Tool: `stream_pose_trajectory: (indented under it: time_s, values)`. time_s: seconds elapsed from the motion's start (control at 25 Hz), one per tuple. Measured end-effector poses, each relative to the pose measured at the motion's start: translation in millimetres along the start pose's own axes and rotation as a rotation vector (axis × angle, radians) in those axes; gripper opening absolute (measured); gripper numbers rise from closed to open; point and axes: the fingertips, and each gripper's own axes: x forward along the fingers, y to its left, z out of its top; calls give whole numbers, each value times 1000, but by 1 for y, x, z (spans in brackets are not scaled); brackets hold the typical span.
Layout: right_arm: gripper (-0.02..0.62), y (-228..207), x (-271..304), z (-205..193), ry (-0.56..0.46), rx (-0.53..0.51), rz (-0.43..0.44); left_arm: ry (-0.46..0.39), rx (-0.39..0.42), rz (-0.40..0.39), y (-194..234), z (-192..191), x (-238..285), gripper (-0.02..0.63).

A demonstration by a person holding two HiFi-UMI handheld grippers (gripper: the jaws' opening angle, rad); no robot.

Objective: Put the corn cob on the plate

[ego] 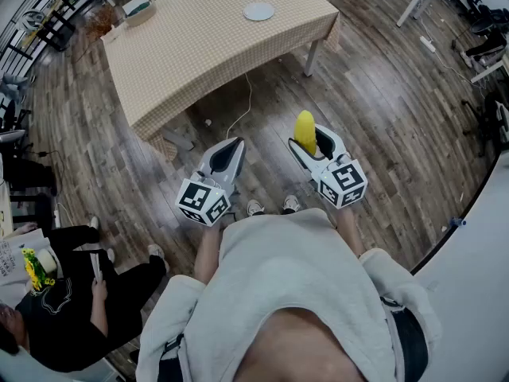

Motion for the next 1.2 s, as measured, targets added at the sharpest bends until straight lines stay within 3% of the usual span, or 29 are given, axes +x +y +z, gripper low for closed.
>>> stream_pose_trajectory:
  time_s: [1.2]
  values:
    - [253, -55, -36, -12, -13, 40, 39, 21, -7, 35, -49, -21, 44, 8]
